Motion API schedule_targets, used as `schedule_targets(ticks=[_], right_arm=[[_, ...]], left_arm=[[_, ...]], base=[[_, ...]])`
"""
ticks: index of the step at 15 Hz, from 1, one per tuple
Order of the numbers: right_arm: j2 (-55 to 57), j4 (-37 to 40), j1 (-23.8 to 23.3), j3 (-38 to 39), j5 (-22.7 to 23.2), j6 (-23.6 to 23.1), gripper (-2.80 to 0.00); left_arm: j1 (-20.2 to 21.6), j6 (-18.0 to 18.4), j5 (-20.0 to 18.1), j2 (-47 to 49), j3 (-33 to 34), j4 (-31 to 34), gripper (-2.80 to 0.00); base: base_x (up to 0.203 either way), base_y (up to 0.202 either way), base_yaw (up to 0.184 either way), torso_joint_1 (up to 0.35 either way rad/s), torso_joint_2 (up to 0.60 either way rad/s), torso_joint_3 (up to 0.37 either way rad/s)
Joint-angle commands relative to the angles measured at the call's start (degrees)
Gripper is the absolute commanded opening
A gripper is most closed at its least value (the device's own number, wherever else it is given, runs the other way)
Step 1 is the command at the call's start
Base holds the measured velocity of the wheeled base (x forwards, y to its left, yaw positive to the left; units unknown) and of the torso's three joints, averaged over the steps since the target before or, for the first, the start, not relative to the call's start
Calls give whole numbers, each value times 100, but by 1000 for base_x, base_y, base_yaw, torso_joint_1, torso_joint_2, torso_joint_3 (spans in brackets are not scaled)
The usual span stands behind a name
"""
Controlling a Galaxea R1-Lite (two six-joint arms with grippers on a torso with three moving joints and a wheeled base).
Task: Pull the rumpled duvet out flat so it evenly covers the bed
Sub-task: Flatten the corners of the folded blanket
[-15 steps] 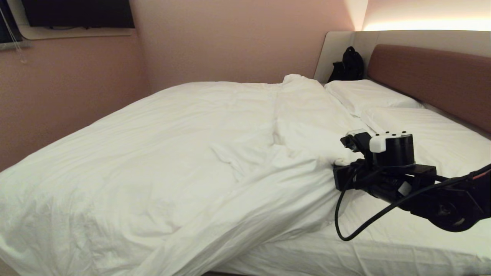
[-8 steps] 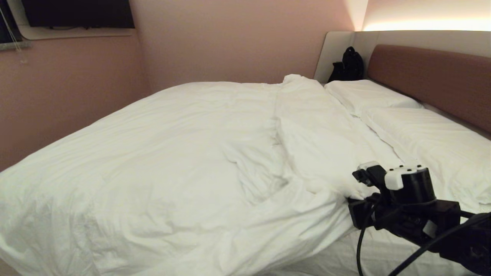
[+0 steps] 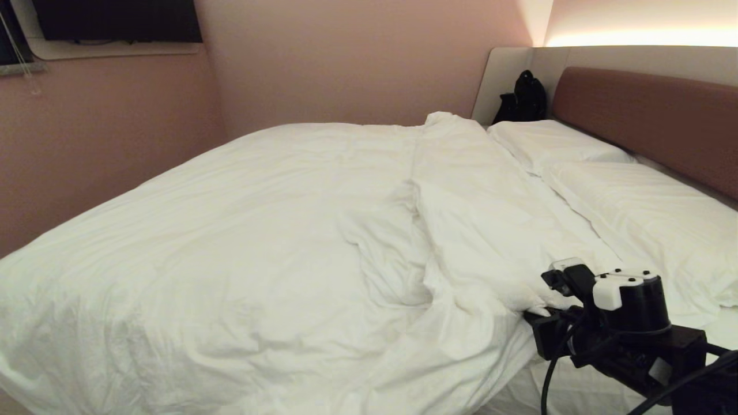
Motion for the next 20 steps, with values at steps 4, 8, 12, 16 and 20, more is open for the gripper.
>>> schedule_targets(ticks=[4,8,12,16,20], right_arm=[[-301,-103,7,79,-6,85,0],[-1256,-103,53,145,16,84,0],[-1984,-44,168,-181,0,19,0],[-1836,-32,163,-966,40,-1,-280],[-1191,18,160,-1901,2,-170,-280]], left_arm=[[2,-3,5,0,0,-2,-280],[2,-3,5,0,0,-2,-280],[2,-3,5,0,0,-2,-280],[2,-3,5,0,0,-2,-280],[2,-3,5,0,0,-2,-280]], base=[[0,0,0,0,0,0],[0,0,0,0,0,0],[0,0,0,0,0,0],[0,0,0,0,0,0],[0,0,0,0,0,0]])
